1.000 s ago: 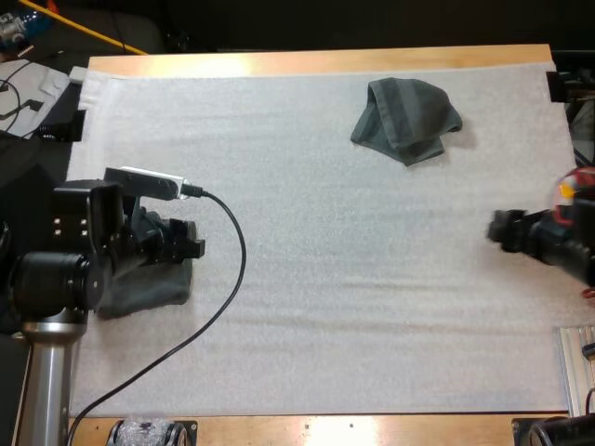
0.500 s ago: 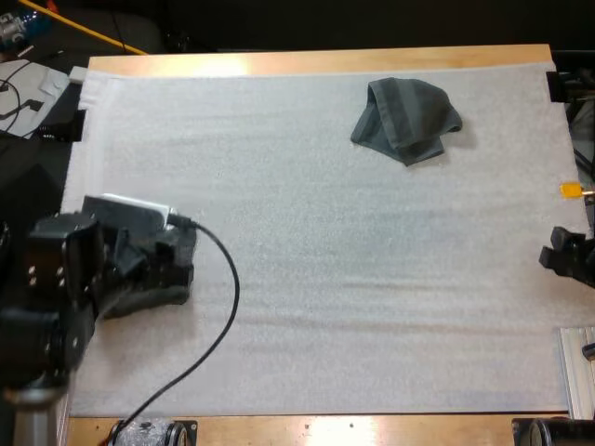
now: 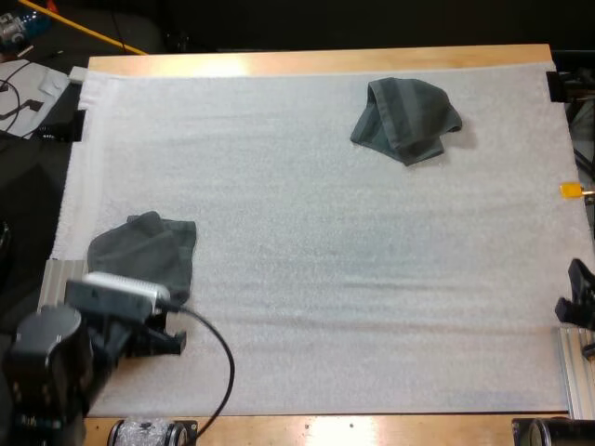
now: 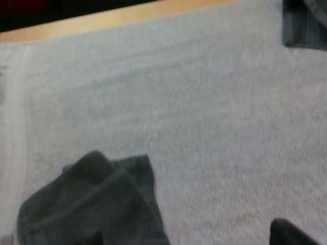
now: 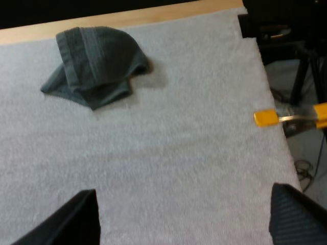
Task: Pick towel from pile, fold and stack
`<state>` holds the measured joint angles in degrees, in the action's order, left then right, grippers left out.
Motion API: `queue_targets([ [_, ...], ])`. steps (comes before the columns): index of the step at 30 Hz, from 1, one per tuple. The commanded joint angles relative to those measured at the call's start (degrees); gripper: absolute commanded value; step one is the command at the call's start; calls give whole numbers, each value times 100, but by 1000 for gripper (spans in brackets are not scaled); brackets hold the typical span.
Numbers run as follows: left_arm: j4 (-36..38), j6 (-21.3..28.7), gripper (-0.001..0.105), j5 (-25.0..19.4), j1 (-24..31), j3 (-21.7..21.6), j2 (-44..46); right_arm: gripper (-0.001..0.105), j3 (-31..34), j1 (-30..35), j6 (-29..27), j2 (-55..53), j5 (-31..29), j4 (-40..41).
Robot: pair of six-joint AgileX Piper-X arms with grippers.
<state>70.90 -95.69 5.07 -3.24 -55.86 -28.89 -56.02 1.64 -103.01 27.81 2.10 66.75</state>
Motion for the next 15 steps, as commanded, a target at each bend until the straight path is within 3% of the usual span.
queue_targets([
  [1,164,-33,62,-72,-19,108,530,67,-42,24,-39,-464,60,164],
  [15,816,-19,62,-39,-23,250,2056,66,-33,11,-39,-1772,5,456],
])
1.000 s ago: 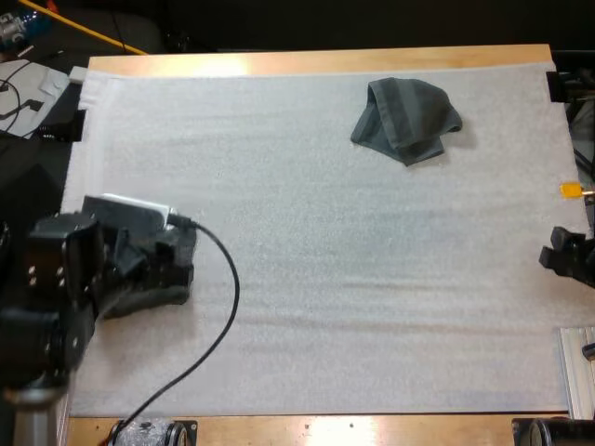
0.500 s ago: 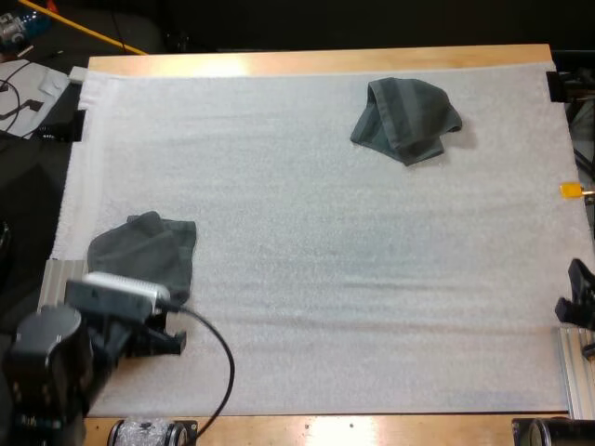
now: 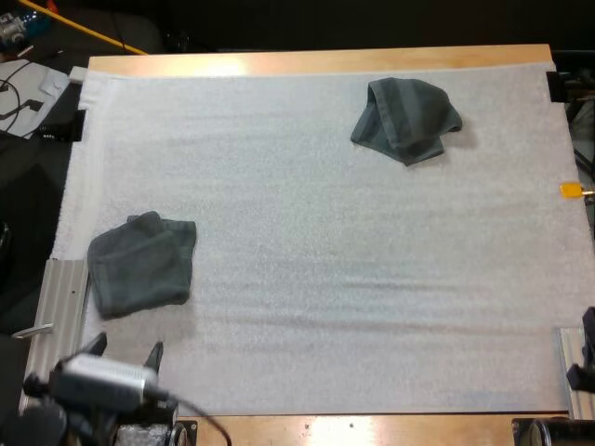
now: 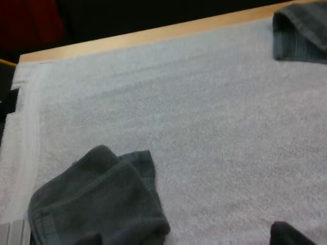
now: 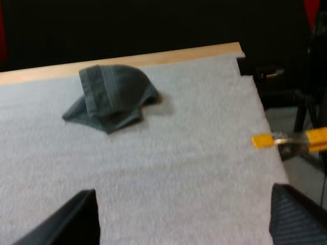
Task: Pick towel from pile, fold and stack
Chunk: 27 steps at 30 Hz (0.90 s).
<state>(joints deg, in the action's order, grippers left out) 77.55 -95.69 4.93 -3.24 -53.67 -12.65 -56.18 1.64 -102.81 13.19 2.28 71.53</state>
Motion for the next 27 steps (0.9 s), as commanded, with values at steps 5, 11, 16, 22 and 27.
queue_targets([
  [5,483,2,62,-1,-23,7,1059,66,-17,10,-45,-806,-8,72],
  [11,831,44,62,34,-21,-8,1737,67,-40,8,-26,-1333,-22,240],
  [16,1016,43,62,92,-20,-12,2157,67,-67,14,-27,-1608,-11,469],
  [22,1124,-5,62,76,-6,9,2172,66,-32,2,9,-1624,-28,648],
  [27,1092,18,62,88,4,21,2193,66,-10,2,4,-1623,-27,547],
])
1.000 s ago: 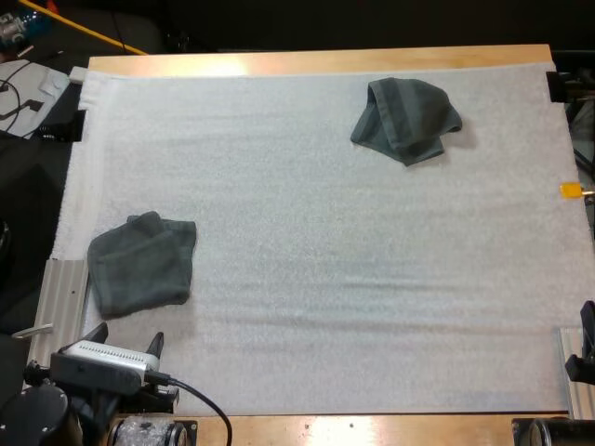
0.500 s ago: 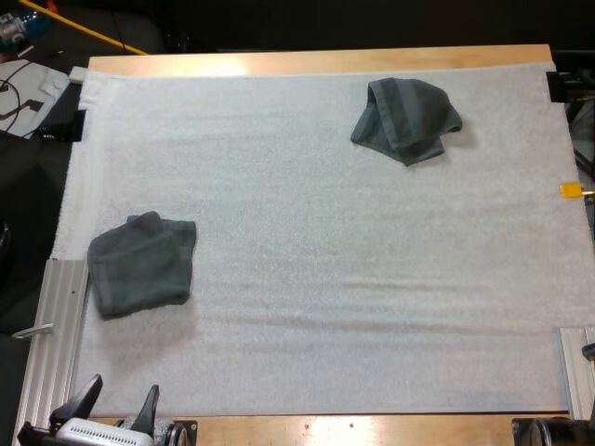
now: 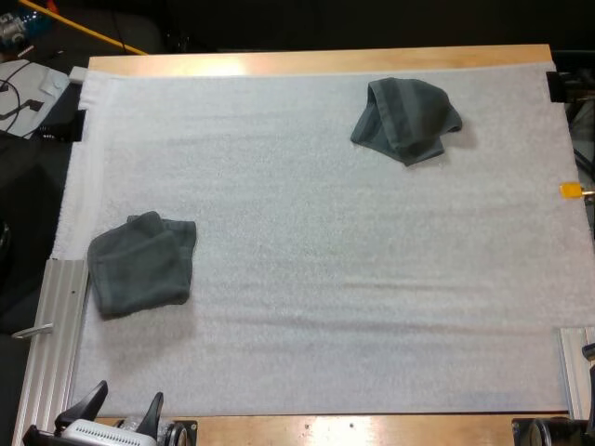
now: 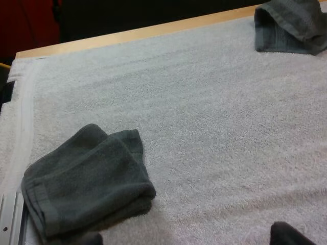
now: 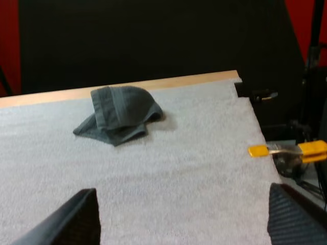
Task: Pick towel from pile, fold and stack
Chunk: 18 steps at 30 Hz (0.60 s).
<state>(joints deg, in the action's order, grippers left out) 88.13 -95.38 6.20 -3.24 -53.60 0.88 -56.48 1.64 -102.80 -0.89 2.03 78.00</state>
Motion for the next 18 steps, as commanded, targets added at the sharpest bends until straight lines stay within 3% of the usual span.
queue_targets([
  [1,1,-4,62,-32,11,13,833,66,15,2,4,-214,-1,-147],
  [6,-300,71,62,-34,14,36,835,66,74,-2,12,-219,4,-558],
  [15,-1733,201,62,-48,7,456,835,66,604,4,-12,-229,-35,-1866],
  [18,-1830,174,62,1,-2,454,807,66,618,15,-34,-230,-35,-1848],
])
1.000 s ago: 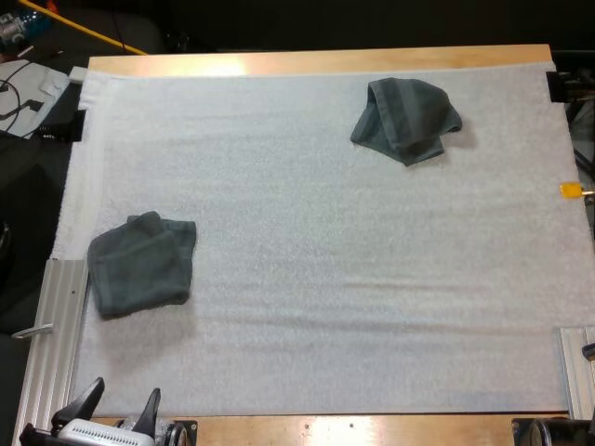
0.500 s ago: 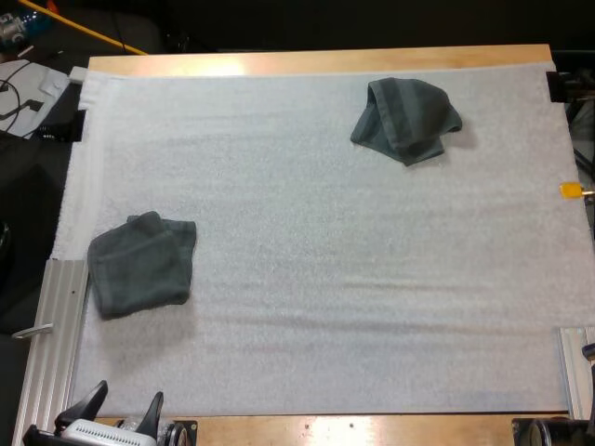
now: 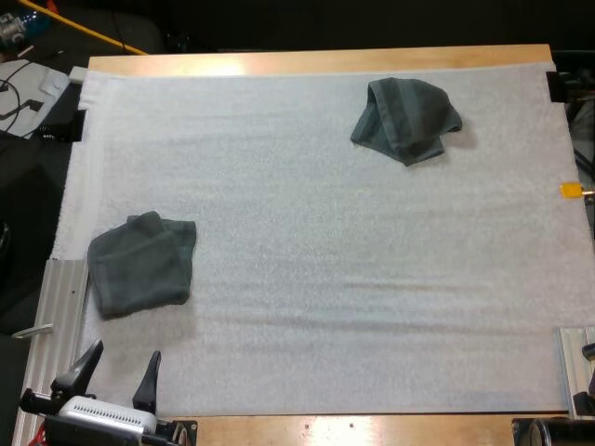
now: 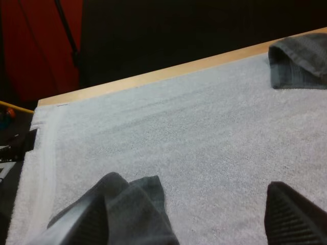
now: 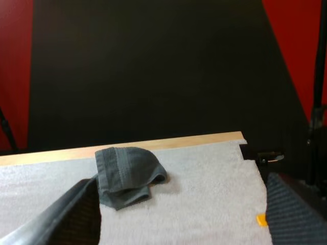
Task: Pick towel from pile, fold and stack
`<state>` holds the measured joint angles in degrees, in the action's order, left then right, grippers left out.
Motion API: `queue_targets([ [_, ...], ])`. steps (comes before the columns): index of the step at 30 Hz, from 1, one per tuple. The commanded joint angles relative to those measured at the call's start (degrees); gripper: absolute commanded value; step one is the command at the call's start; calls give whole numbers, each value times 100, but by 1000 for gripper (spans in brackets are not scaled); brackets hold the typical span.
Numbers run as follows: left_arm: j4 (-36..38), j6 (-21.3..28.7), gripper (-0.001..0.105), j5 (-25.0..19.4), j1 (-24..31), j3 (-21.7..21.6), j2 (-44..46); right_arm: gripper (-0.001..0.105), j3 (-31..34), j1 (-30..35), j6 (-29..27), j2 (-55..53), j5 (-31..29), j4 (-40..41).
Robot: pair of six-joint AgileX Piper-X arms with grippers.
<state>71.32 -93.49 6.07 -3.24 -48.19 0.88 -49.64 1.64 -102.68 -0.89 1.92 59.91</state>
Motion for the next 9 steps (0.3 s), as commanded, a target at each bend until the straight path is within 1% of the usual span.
queue_targets([
  [1,-544,-5,62,15,2,25,791,66,99,4,-44,-263,-33,-321],
  [5,-1039,-6,62,29,8,351,784,66,478,16,-41,-273,-37,-597],
  [9,-1273,2,62,22,11,744,764,66,870,3,-45,-262,-38,-647],
])
